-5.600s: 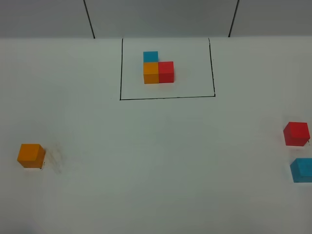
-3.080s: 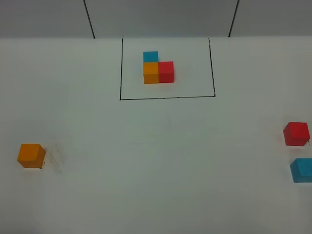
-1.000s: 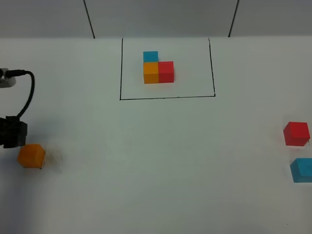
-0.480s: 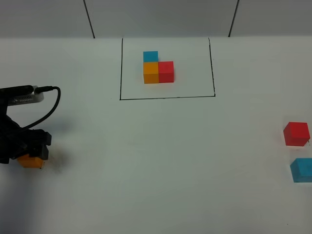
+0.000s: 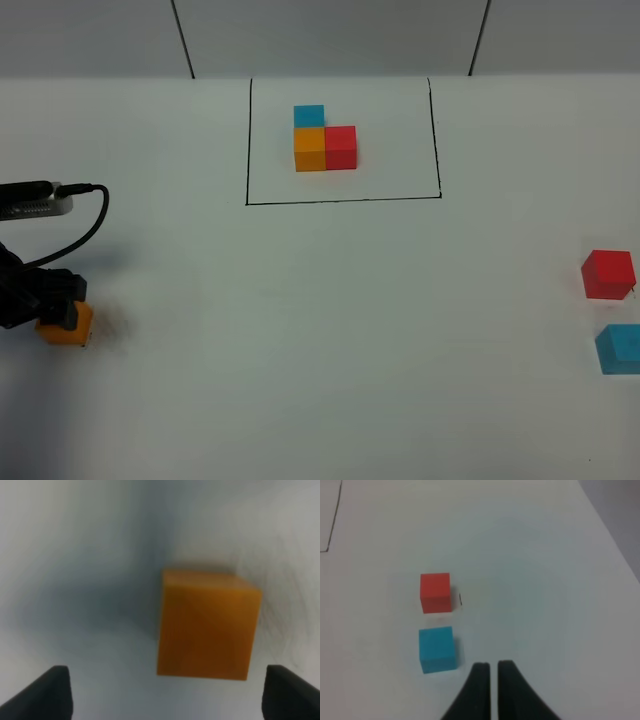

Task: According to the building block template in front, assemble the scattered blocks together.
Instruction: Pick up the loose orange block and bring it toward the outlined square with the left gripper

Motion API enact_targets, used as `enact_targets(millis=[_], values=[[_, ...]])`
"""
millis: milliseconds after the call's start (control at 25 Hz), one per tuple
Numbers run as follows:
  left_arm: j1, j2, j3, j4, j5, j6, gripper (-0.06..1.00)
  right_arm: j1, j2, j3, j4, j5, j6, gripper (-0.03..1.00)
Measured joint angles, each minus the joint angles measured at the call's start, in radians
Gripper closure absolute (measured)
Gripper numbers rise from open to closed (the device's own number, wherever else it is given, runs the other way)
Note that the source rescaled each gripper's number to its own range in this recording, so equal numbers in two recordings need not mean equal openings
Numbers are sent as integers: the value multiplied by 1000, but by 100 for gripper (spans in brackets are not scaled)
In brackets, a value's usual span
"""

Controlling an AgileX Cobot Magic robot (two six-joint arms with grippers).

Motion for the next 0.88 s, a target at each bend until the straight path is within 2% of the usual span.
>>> enact_targets(millis=[680,800,880], values=[[0,140,1,-21,-165,45,1,0,0,0,0,0,0,97],[0,142,1,-24,-165,46,7,0,0,0,0,0,0,97],[0,142,1,-26,-169,47,17,0,0,0,0,0,0,97]])
